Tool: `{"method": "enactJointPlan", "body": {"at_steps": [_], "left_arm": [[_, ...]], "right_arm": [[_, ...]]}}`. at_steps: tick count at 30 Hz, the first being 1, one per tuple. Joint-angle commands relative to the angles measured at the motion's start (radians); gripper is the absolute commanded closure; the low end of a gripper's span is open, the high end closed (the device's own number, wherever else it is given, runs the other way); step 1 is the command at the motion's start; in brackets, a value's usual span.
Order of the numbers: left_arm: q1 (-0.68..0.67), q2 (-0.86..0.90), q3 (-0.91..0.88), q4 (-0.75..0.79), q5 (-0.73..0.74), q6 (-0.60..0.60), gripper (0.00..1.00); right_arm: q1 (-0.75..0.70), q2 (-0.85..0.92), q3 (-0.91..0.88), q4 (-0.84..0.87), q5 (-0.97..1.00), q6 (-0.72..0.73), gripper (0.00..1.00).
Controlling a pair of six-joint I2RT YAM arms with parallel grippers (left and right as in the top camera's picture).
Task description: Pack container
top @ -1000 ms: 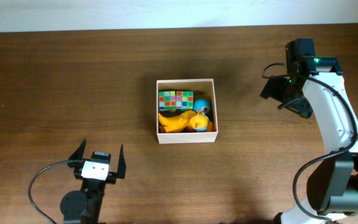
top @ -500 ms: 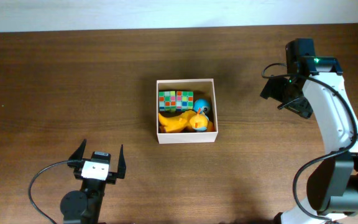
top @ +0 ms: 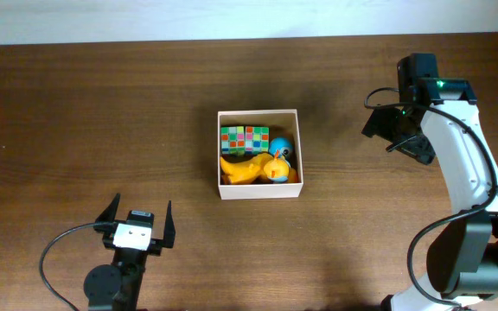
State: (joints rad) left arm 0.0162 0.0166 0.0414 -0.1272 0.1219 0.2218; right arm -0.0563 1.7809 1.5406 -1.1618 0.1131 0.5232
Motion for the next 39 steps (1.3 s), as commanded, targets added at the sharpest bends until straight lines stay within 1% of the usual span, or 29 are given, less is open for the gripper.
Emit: {"method": "enactJointPlan", "body": {"at_steps": [1,6,8,11,17,22,27,39], "left_arm": [[0.006,-0.011,-0.007,0.002,-0.011,0.011,0.01],[0.006,-0.011,-0.007,0.002,-0.011,0.011,0.01],[0.006,-0.011,-0.007,0.002,-0.011,0.011,0.01],[0.006,-0.011,-0.007,0.002,-0.011,0.011,0.01],[0.006,-0.011,-0.007,0.002,-0.011,0.011,0.01],[0.006,-0.011,-0.007,0.002,-0.011,0.011,0.01],[0.006,-0.011,-0.007,0.002,-0.011,0.011,0.01],[0.006,-0.011,-0.007,0.002,-0.011,0.011,0.01]], "right_arm": [[0.01,-0.065,0.002,0.0,0.003,0.0,0.01],[0.048,-0.227,-0.007,0.042,0.025,-0.006,0.01],[0.073,-0.3,-0.035,0.077,0.026,-0.073,0.01],[0.118,-0.444,-0.145,0.197,0.025,-0.199,0.01],[0.152,-0.734,-0.455,0.45,-0.021,-0.316,0.01],[0.152,-0.935,-0.676,0.565,-0.028,-0.329,0.01],[0.152,-1.142,-0.88,0.641,-0.036,-0.329,0.01],[0.143,-1.572,-1.245,0.757,-0.079,-0.329,0.01]]}}
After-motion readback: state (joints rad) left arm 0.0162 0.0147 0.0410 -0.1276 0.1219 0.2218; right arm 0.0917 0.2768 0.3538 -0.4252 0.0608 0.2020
